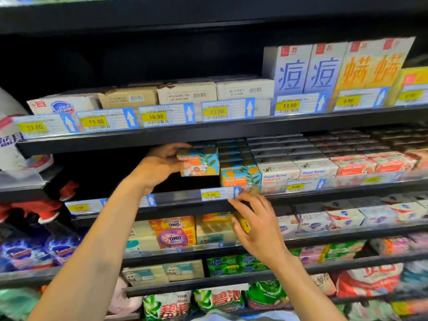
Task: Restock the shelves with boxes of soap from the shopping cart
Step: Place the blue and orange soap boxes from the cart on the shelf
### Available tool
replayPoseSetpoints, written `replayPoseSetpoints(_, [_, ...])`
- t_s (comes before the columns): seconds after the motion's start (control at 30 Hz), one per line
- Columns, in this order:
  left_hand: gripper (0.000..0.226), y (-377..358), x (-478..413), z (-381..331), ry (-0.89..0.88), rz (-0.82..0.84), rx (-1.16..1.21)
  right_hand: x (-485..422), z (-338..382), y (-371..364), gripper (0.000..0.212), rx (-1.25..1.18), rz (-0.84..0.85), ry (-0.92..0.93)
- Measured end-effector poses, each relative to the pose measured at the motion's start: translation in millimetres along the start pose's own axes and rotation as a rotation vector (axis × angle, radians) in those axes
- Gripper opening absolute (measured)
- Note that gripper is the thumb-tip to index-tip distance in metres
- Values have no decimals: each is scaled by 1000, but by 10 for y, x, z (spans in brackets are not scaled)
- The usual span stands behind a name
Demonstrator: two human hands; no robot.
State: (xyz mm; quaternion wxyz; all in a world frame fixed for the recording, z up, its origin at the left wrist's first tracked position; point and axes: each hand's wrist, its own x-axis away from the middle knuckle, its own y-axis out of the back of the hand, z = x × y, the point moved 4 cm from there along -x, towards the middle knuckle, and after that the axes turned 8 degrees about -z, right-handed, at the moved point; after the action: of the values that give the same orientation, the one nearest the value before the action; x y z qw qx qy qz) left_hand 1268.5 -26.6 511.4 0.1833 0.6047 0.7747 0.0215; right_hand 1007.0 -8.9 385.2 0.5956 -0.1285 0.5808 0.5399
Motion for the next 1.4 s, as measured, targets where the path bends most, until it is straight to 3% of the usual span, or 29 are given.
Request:
replayPoseSetpoints(0.57, [41, -48, -835, 540, -26, -29, -412, 35, -19, -111, 37, 25, -90, -43])
replayPoseSetpoints(1.07, [55, -157, -928, 548, -51, -23, -403, 72, -86, -224, 37, 46, -249, 2])
replayPoseSetpoints(1.27, [63, -101, -917, 565, -92, 38, -497, 77, -80, -227, 36, 42, -242, -13])
replayPoseSetpoints(1.4, [53, -52, -764, 468, -122, 12, -501, 69, -73, -205, 35, 52, -200, -14])
